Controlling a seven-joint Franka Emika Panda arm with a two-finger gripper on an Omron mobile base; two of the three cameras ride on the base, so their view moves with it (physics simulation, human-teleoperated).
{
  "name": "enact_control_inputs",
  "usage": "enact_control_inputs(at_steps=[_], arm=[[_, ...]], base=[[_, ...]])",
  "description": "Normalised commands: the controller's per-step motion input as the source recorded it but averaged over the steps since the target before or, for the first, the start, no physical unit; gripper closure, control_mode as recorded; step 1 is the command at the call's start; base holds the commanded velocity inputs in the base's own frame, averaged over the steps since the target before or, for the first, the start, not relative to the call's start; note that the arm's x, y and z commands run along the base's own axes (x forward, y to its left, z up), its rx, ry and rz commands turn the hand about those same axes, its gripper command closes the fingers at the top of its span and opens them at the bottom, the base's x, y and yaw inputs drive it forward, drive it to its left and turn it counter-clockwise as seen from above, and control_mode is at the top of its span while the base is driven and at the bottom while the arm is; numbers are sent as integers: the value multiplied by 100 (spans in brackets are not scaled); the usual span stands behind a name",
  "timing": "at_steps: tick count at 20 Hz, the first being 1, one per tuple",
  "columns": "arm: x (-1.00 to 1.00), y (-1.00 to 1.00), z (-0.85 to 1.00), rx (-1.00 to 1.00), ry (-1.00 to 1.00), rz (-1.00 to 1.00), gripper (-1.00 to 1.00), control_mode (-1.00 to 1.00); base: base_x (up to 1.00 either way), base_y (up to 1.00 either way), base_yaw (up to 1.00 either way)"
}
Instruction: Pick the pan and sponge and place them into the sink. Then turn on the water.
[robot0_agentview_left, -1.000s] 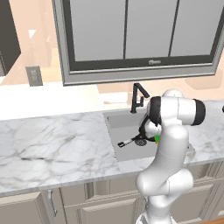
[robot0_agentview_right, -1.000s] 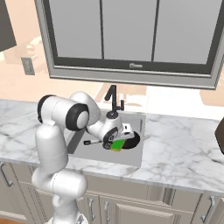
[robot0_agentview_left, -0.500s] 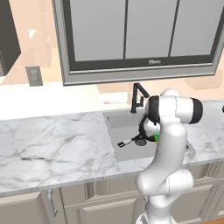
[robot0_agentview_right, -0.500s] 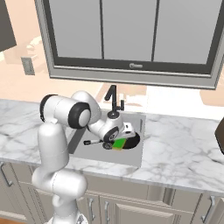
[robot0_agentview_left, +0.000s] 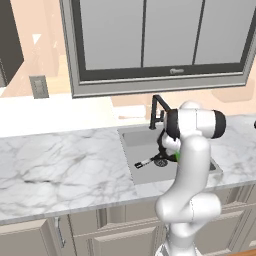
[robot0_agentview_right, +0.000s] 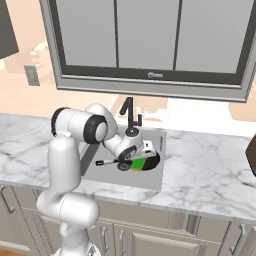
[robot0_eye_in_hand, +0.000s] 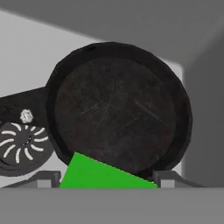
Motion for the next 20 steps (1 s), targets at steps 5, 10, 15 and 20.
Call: enact_control_inputs(at_steps=[5, 10, 15, 20], arm=[[7, 0, -45, -1, -3, 3, 100, -100], [6, -3, -28, 0, -5, 3, 100, -100], [0, -6, -9, 0, -7, 3, 100, -100], [0, -8, -2, 0, -9, 4, 100, -100]], base=[[0, 0, 0], [0, 0, 0], [0, 0, 0], [0, 0, 0]])
